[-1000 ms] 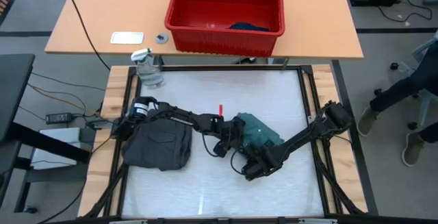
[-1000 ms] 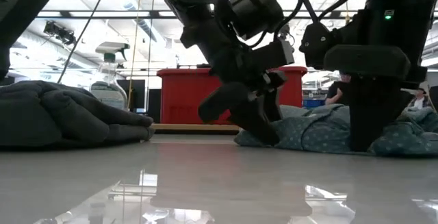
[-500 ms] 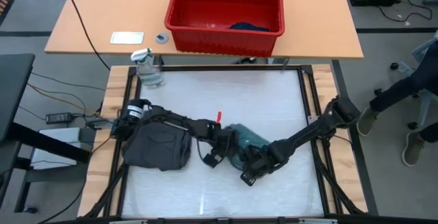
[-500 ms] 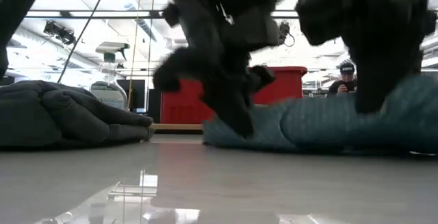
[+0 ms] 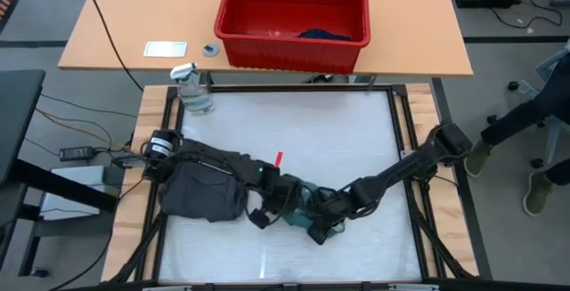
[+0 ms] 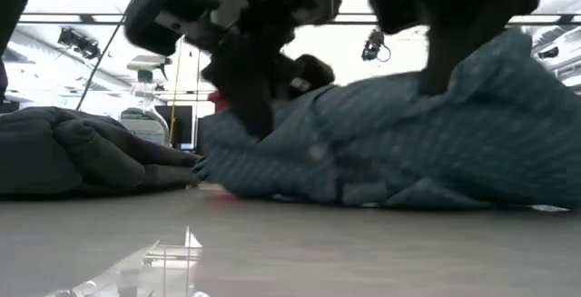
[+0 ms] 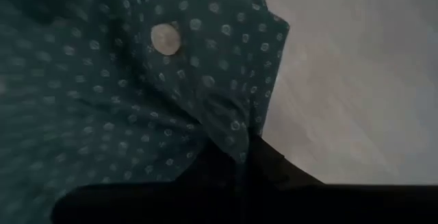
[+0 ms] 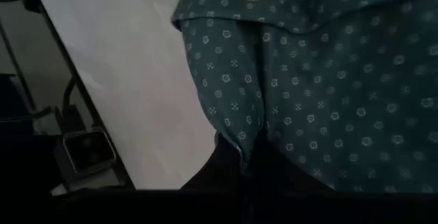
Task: Fold Laundry from Bin
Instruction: Fold the green polo shirt on the table, then stack the green polo shirt on top of the gray short on the table
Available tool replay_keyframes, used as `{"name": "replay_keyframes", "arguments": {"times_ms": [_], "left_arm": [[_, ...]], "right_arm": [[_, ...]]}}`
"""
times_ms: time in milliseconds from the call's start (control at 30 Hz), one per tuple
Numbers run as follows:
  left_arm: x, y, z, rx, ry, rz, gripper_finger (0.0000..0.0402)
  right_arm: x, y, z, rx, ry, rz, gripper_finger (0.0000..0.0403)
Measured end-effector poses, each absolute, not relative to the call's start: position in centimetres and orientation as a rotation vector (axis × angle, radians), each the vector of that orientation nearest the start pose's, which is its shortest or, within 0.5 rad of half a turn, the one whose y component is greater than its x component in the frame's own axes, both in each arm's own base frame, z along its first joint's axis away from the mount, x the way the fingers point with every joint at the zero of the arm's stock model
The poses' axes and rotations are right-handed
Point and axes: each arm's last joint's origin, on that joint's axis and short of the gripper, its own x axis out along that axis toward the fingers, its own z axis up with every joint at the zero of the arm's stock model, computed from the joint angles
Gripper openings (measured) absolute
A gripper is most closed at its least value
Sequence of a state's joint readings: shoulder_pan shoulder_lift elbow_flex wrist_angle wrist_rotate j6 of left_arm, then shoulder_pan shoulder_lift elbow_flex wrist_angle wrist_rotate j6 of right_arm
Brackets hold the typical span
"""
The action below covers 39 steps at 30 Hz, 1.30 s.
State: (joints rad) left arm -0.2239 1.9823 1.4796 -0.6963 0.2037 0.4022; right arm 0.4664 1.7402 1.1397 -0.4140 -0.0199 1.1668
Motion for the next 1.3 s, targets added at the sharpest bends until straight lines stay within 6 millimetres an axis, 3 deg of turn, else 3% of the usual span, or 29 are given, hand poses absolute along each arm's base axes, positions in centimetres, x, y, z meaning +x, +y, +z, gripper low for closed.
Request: {"name": "replay_keyframes", "arguments": {"times_ms": [100,200,433,533,633,833,1033,1100,1300], "left_arm": [[39.2,-9.7,18.5,0.280,1.166,-0.566,0.0024],[39.0,-9.7,19.1,0.202,1.183,-0.513,0.0063],[36.9,-7.4,24.1,-0.064,1.183,-0.377,0.0204],[35.9,-5.9,26.3,-0.150,1.165,-0.310,0.0258],[35.6,-4.1,27.0,-0.224,1.162,-0.245,0.0301],[36.8,-0.4,25.0,-0.368,1.188,-0.147,0.0356],[35.1,2.4,20.4,-0.679,1.261,-0.101,0.0390],[34.5,2.9,19.1,-0.740,1.269,-0.071,0.0397],[34.6,2.8,17.6,-0.815,1.185,-0.031,0.0400]], "right_arm": [[32.0,16.4,17.9,0.843,1.119,-0.192,0.0023],[31.9,16.8,17.8,0.893,1.098,-0.241,0.0077],[29.8,15.9,23.0,1.099,0.933,-0.349,0.0239],[27.9,15.4,24.7,1.171,0.867,-0.486,0.0270],[26.2,15.3,25.1,1.228,0.879,-0.610,0.0281],[25.1,15.9,23.8,1.320,0.953,-0.696,0.0292],[23.5,17.4,21.0,1.443,0.763,-0.688,0.0315],[22.7,17.8,19.9,1.473,0.690,-0.698,0.0326],[21.8,17.7,18.5,1.451,0.681,-0.708,0.0345]]}}
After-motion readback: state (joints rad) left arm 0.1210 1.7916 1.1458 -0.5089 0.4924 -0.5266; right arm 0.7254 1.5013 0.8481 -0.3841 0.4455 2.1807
